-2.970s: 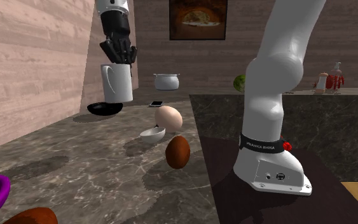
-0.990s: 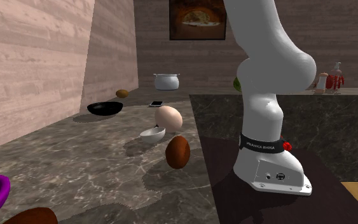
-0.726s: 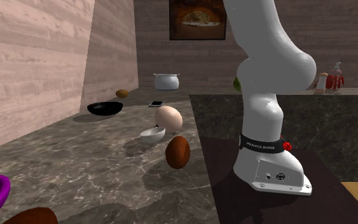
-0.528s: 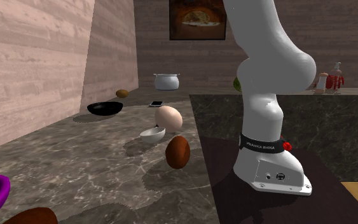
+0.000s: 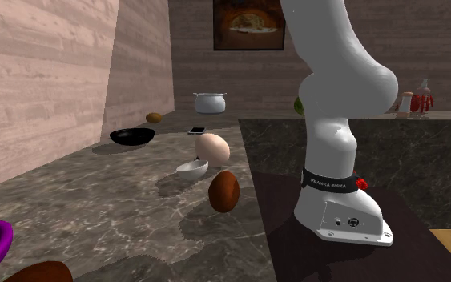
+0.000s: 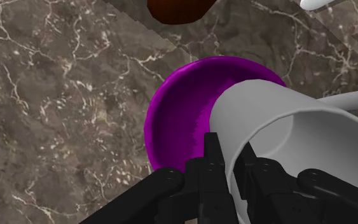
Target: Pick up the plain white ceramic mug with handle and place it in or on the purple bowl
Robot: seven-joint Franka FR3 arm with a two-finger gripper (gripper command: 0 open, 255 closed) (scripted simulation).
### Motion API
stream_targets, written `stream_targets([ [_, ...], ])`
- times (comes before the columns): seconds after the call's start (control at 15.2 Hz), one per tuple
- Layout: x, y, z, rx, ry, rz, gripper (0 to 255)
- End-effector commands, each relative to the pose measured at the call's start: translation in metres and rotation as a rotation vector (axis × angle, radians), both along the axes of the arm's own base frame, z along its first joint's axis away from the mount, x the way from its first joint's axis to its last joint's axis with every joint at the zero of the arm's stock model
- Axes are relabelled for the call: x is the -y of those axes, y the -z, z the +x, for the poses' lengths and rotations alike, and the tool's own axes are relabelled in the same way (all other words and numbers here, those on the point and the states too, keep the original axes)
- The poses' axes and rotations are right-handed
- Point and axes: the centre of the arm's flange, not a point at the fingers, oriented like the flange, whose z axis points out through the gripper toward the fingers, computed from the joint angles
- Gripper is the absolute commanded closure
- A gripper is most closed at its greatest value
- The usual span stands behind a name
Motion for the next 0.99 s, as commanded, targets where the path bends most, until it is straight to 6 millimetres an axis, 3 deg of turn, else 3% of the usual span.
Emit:
stream_targets([
  [0.0,0.000,0.010,0.001,0.000,0.000,0.000,255],
  [0.13,0.000,0.021,0.001,0.000,0.000,0.000,255],
  [0.66,0.000,0.021,0.001,0.000,0.000,0.000,255],
  [0.73,0.000,0.021,0.001,0.000,0.000,0.000,0],
  [0.92,0.000,0.021,0.001,0.000,0.000,0.000,0],
])
